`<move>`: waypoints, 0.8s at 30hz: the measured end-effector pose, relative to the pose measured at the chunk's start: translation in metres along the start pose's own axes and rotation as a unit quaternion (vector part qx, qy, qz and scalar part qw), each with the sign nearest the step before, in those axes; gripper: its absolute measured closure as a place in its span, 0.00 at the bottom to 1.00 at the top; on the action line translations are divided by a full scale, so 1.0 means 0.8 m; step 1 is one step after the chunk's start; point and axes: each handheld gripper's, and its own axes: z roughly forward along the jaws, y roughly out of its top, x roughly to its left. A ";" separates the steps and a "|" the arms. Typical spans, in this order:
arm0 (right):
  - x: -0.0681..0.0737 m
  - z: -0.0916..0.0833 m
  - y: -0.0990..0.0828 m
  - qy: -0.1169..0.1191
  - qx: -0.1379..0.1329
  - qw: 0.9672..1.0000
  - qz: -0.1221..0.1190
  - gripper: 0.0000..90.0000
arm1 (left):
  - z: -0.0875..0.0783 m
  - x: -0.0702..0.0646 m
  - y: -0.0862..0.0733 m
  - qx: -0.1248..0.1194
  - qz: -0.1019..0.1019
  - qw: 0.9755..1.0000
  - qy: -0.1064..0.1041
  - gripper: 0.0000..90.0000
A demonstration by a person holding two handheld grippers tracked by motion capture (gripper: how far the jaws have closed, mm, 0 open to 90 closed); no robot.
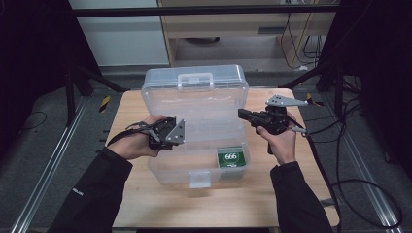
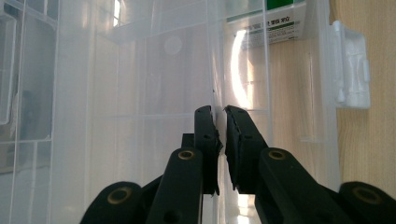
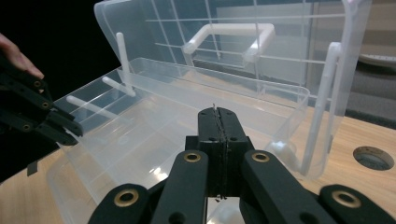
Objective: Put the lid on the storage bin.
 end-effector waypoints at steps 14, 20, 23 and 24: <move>-0.018 0.011 0.000 -0.017 0.010 1.000 0.020 1.00 | 0.001 -0.004 -0.001 -0.003 -0.002 1.000 -0.008 0.92; -0.020 0.010 0.001 -0.021 0.011 1.000 0.020 1.00 | 0.002 -0.006 -0.002 -0.007 -0.004 1.000 -0.008 0.92; -0.021 0.010 0.001 -0.023 0.013 0.999 0.021 1.00 | 0.002 -0.008 -0.003 -0.008 -0.004 1.000 -0.008 0.92; -0.021 0.010 0.001 -0.023 0.013 0.999 0.021 1.00 | 0.002 -0.008 -0.003 -0.009 -0.004 1.000 -0.009 0.92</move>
